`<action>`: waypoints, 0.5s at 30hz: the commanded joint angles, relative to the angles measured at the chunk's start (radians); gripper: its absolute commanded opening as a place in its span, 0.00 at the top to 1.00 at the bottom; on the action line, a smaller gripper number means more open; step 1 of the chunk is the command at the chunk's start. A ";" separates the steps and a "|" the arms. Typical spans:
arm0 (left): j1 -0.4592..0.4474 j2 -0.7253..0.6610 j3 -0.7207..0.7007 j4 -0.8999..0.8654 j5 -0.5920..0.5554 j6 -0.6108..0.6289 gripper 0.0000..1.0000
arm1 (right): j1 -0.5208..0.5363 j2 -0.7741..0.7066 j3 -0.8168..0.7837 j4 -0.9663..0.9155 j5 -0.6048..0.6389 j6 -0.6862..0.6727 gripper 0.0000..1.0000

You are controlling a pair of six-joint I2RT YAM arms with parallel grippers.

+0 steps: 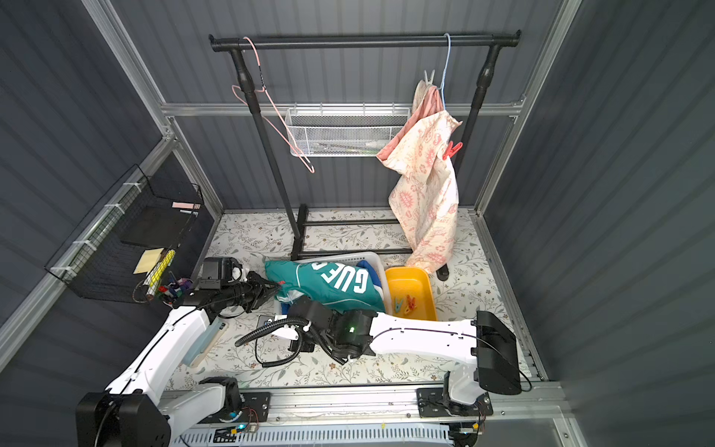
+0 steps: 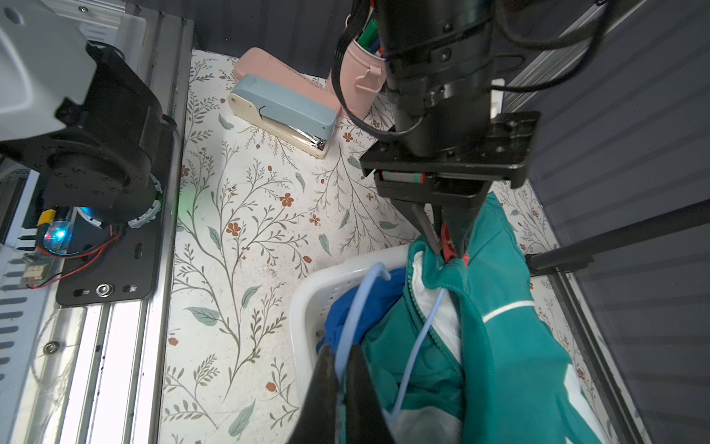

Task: Remove the clothespins securing jackets to the hanger
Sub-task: Remove the clothespin from the hanger.

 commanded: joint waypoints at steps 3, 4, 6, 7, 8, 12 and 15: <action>0.005 -0.029 0.007 -0.031 0.001 -0.005 0.98 | 0.002 0.025 -0.009 -0.103 -0.021 0.090 1.00; 0.005 -0.030 0.009 -0.031 0.003 -0.003 1.00 | 0.001 0.025 -0.008 -0.103 -0.023 0.091 1.00; 0.005 -0.035 0.011 -0.031 0.004 -0.005 1.00 | 0.002 0.025 -0.005 -0.104 -0.021 0.092 1.00; 0.005 -0.037 0.011 -0.030 0.005 -0.004 1.00 | 0.002 0.025 -0.006 -0.103 -0.019 0.093 1.00; 0.005 -0.038 0.009 -0.030 0.006 -0.005 1.00 | 0.001 0.025 -0.006 -0.103 -0.018 0.093 1.00; 0.005 -0.045 0.007 -0.034 0.011 -0.004 1.00 | 0.001 0.021 -0.004 -0.106 -0.012 0.099 1.00; 0.005 -0.051 0.028 -0.057 0.001 -0.001 1.00 | 0.001 0.020 -0.004 -0.108 0.002 0.101 1.00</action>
